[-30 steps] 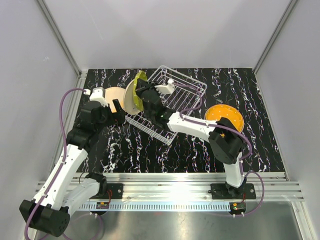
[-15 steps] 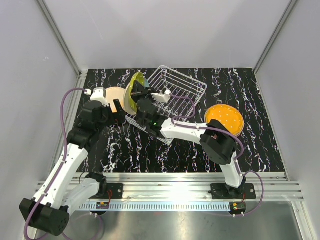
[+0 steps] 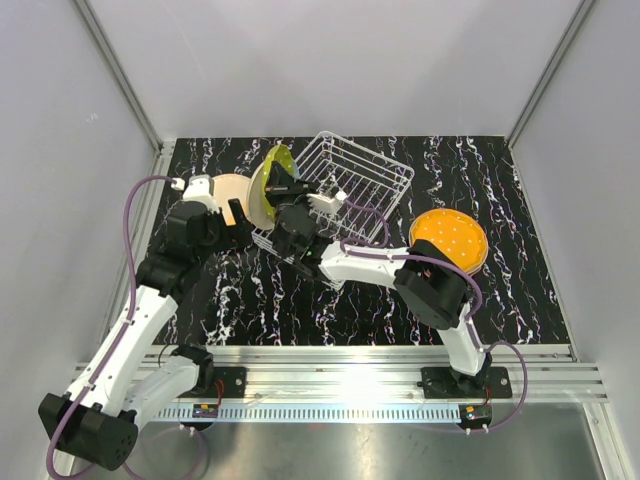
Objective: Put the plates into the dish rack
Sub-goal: Insert the plate into the dish rack
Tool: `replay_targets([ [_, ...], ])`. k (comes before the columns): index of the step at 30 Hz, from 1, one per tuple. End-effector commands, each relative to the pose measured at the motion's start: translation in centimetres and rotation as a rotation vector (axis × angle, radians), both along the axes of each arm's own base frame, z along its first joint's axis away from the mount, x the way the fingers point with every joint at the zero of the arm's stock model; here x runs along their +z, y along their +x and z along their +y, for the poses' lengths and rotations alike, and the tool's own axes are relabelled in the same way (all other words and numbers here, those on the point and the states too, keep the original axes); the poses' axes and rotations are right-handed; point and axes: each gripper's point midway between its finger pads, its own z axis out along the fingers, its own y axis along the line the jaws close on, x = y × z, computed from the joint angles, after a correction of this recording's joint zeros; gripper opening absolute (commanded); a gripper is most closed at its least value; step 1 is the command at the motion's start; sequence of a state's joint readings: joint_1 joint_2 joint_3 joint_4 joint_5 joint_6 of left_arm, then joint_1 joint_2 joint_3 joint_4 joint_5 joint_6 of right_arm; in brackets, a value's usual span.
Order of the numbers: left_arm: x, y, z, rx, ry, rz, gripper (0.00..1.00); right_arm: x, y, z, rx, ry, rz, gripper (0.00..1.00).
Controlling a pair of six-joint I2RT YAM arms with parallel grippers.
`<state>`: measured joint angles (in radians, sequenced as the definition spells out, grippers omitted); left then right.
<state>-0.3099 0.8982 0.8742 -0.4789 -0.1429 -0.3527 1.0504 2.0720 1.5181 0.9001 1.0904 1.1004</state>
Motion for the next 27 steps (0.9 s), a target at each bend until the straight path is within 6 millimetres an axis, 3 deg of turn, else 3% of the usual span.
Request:
replay_targets([
  [1, 0.5, 0.4, 0.3, 0.028, -0.001, -0.028, 0.99, 4.1, -1.1, -1.8, -0.014, 0.232, -0.071, 0.00],
  [9, 3.0, 0.3, -1.8, -0.094, -0.060, -0.144, 0.99, 3.0, -1.8, -2.5, 0.012, 0.068, 0.029, 0.00],
  [13, 3.3, 0.4, -2.8, -0.147, -0.077, -0.162, 0.99, 2.4, -1.7, -2.5, 0.048, -0.032, 0.048, 0.00],
  [18, 3.2, 0.7, -4.0, -0.218, -0.085, -0.155, 0.99, 1.3, -1.5, -3.6, 0.108, -0.019, 0.047, 0.00],
  [22, 2.7, 1.0, -3.7, -0.204, -0.061, -0.128, 0.99, 1.0, -1.3, -4.1, 0.162, -0.045, 0.060, 0.00],
  [26, 2.6, 1.3, -3.1, -0.176, -0.034, -0.119, 0.99, 1.2, -1.6, -5.6, 0.212, -0.079, 0.046, 0.00],
  [27, 2.8, 1.5, -3.2, -0.175, -0.033, -0.119, 0.99, 1.2, -1.3, -6.9, 0.214, -0.087, 0.047, 0.03],
])
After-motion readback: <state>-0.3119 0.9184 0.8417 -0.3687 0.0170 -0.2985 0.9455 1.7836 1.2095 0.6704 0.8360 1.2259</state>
